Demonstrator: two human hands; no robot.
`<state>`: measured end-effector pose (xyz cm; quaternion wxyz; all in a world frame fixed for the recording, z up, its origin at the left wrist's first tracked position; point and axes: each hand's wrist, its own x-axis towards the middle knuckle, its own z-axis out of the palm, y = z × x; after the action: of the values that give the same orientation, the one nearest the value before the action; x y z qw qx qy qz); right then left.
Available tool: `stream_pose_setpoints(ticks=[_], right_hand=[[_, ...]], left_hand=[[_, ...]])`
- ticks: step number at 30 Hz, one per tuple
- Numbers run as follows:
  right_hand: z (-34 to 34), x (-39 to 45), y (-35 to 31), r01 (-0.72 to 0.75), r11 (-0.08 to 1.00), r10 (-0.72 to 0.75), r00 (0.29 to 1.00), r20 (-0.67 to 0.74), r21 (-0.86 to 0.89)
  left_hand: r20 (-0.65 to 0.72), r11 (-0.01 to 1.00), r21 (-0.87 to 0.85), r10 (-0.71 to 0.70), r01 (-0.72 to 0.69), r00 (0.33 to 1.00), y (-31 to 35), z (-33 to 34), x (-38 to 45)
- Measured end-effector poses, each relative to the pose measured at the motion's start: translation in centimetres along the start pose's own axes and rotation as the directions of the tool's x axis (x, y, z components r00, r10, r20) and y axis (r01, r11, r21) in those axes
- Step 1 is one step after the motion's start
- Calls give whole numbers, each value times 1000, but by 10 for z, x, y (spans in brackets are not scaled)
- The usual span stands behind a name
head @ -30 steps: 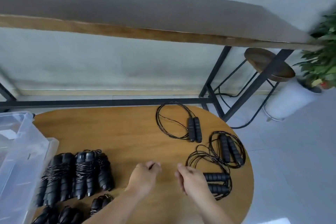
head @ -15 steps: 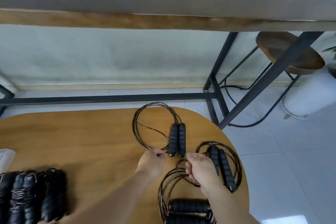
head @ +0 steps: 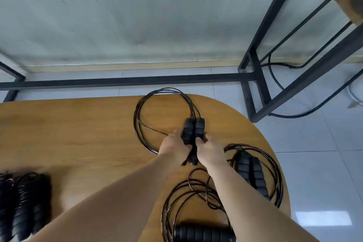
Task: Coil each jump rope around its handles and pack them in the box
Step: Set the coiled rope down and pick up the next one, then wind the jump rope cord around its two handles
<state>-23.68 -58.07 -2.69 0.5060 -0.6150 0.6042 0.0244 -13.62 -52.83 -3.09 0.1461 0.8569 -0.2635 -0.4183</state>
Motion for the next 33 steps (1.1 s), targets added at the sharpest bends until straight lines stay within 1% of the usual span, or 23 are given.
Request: stream_pose_setpoints(ticks=[2, 4, 6, 8, 10, 12, 16, 18, 21, 25, 27, 30, 31, 33], right_hand=[[1, 1, 2, 5, 1000, -5, 999, 37, -4], [1, -5, 7, -46, 998, 43, 996, 84, 38], [-4, -18, 10, -135, 975, 111, 984, 142, 177], [-12, -36, 14, -240, 924, 179, 960, 216, 297], [-19, -56, 18, -284, 892, 196, 944, 267, 351], [-27, -78, 18, -268, 883, 167, 947, 274, 386], [-38, -112, 13, -243, 860, 130, 954, 268, 448], [-38, -129, 2, -208, 868, 89, 958, 272, 451], [-32, -158, -16, -126, 886, 16, 970, 243, 447], [-21, -210, -40, 23, 881, -118, 978, 174, 472], [-15, -237, -51, 88, 869, -168, 978, 124, 486], [-8, -279, -69, 183, 824, -249, 967, 53, 536], [-6, -292, -75, 207, 810, -270, 962, 36, 549], [-1, -313, -86, 248, 795, -306, 952, 13, 554]], left_hand=[[35, 995, -89, -39, 42, 999, -1, -2, -3], [109, 972, -217, -66, 89, 992, -4, -5, -12], [204, 909, -380, -99, 172, 974, -6, -12, -28], [301, 847, -473, -104, 243, 948, -9, -17, -48], [367, 793, -547, -61, 269, 928, -10, -21, -68], [408, 748, -609, 9, 264, 913, -12, -24, -87], [421, 698, -668, 70, 257, 904, -13, -41, -117], [406, 696, -679, 88, 235, 910, -16, -55, -129], [388, 685, -706, 161, 180, 908, -22, -77, -151], [322, 624, -769, 190, 139, 927, -37, -107, -189], [312, 640, -762, 219, 105, 925, -42, -123, -211], [344, 617, -782, 316, 84, 884, -52, -159, -242], [372, 609, -788, 355, 90, 858, -55, -170, -248], [435, 606, -790, 447, 94, 782, -62, -190, -255]])
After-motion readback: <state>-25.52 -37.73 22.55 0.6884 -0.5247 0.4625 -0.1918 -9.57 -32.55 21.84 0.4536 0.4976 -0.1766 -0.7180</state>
